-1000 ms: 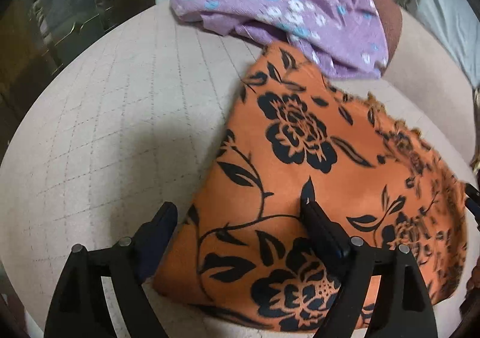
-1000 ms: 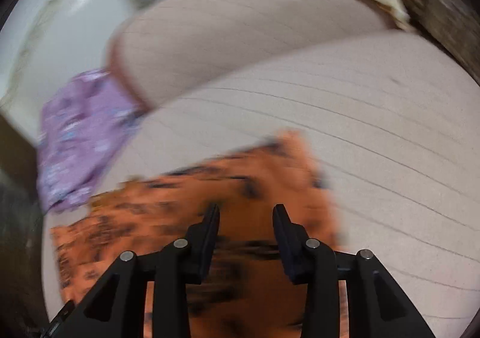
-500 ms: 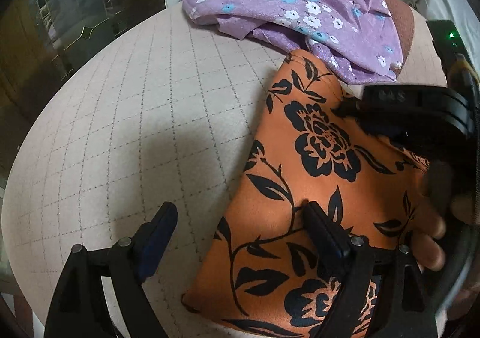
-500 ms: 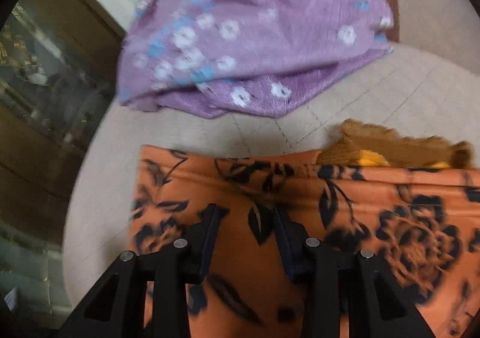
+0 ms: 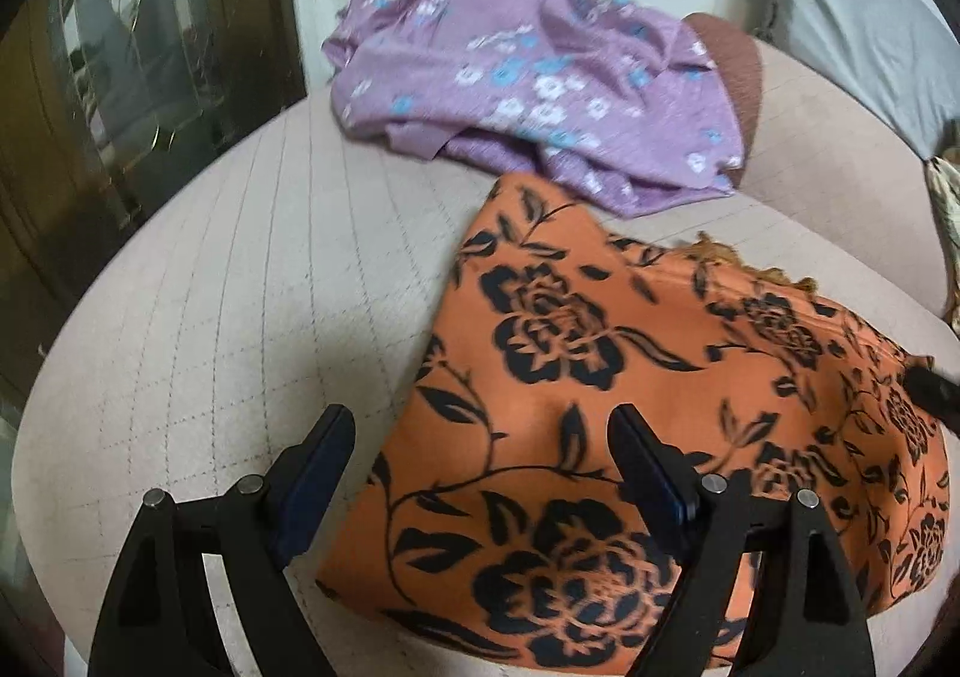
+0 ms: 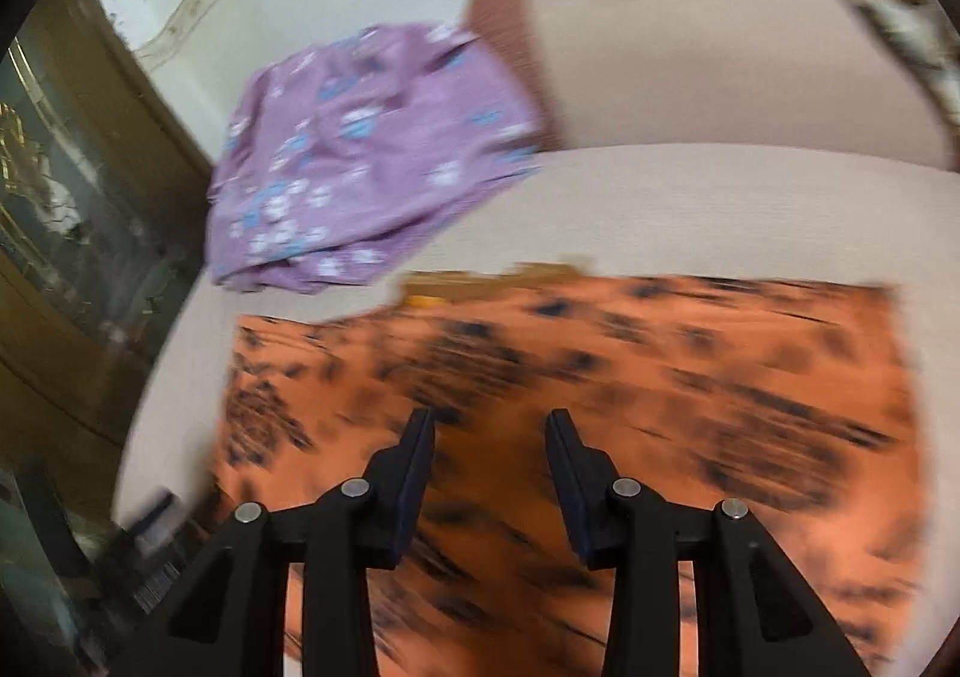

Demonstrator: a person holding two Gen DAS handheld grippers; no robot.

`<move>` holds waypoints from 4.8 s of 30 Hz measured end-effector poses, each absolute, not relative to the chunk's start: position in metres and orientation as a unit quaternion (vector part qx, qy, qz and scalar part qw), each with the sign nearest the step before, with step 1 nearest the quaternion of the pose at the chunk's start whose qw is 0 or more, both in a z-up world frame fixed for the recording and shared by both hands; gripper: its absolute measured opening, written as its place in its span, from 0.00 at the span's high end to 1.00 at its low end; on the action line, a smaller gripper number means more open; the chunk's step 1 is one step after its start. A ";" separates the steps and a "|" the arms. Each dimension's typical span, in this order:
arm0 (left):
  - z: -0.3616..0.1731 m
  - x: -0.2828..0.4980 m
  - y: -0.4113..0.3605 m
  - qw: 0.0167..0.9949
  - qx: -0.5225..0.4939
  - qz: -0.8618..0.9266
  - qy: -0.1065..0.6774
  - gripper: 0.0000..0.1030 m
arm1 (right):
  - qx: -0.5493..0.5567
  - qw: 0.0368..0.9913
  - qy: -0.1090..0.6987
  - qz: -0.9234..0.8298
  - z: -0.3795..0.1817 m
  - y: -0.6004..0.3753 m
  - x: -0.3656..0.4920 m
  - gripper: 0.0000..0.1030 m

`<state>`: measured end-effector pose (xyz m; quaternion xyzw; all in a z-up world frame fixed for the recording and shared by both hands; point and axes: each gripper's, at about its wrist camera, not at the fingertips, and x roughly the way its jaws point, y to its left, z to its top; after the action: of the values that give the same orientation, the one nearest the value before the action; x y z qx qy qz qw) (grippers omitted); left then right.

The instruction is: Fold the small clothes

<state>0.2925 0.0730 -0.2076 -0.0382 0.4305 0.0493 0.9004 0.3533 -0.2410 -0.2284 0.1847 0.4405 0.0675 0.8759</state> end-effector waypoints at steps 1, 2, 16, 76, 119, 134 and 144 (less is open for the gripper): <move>-0.206 0.291 0.069 0.902 -0.034 0.048 0.427 0.16 | 0.178 0.879 0.440 0.052 -0.228 -0.257 0.335 0.58; -0.204 0.289 0.065 0.905 -0.027 0.046 0.422 0.16 | 0.175 0.879 0.442 0.041 -0.230 -0.269 0.320 0.58; -0.184 0.244 0.009 0.925 0.043 0.023 0.377 0.16 | 0.210 0.865 0.455 -0.012 -0.286 -0.330 0.242 0.58; -0.241 0.242 0.116 0.824 -0.275 -0.040 0.493 0.06 | 0.557 0.705 0.436 0.059 -0.331 -0.363 0.185 0.35; -0.208 0.170 0.125 0.880 -0.273 -0.085 0.380 0.80 | 0.365 0.891 0.262 -0.070 -0.247 -0.350 0.154 0.92; -0.247 0.144 0.173 0.835 -0.303 -0.046 0.458 0.56 | 0.428 0.801 0.414 -0.062 -0.296 -0.341 0.109 0.77; -0.189 0.126 0.164 0.923 -0.209 0.013 0.323 0.41 | 0.536 0.765 0.352 -0.066 -0.307 -0.383 0.064 0.34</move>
<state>0.1264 0.1645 -0.1894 -0.2086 0.3233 0.0129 0.9229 0.0638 -0.3829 -0.3067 0.5356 0.3522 -0.0657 0.7647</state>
